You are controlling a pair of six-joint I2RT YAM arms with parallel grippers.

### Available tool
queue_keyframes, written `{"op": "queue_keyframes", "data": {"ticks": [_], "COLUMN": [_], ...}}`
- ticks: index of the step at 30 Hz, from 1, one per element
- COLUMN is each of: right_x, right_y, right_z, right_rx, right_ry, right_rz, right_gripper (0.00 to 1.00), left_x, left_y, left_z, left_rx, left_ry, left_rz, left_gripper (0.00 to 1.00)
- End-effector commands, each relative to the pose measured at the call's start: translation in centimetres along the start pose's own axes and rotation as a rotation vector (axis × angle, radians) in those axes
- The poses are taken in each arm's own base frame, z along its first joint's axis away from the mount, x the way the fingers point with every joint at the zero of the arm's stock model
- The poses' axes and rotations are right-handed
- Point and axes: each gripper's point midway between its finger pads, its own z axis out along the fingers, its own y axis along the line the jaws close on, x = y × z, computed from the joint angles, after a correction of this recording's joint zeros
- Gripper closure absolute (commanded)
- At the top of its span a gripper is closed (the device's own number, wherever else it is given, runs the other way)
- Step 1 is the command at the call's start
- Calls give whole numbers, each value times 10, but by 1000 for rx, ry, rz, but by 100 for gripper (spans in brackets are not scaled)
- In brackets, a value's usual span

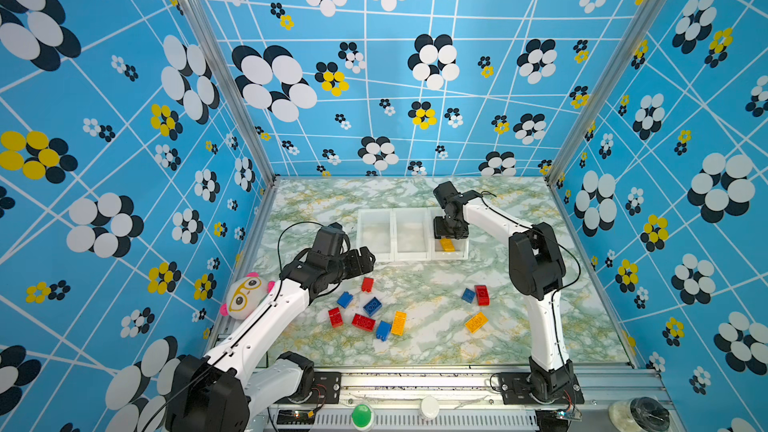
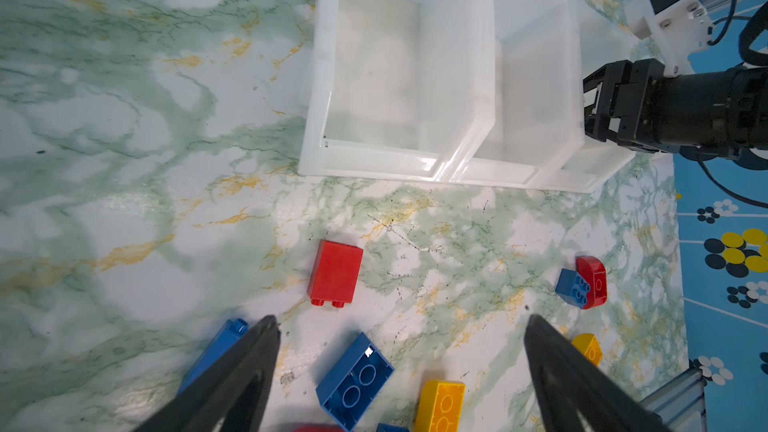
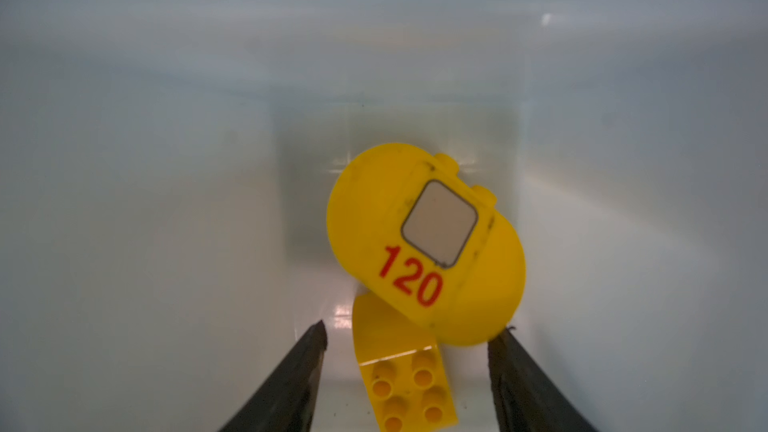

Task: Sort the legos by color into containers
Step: 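Carry the yellow 120 brick with the right gripper into the yellow bin and release, then lower the left gripper onto a red brick while the right gripper withdraws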

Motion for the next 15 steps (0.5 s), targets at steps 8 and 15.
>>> {"op": "queue_keyframes", "data": {"ticks": [8,15], "right_x": [5,33], "right_y": [-5,-10], "right_z": [-64,-89], "right_rx": [-73,-93], "right_ry": [-98,-106], "right_rz": [45,38], "right_gripper": [33,30], "left_x": [12,19], "left_y": [12,12], "left_z": [3,8], "left_rx": [-86,-132], "left_ry": [70,124], "left_rz": [79,150], "left_gripper": [7,8]}}
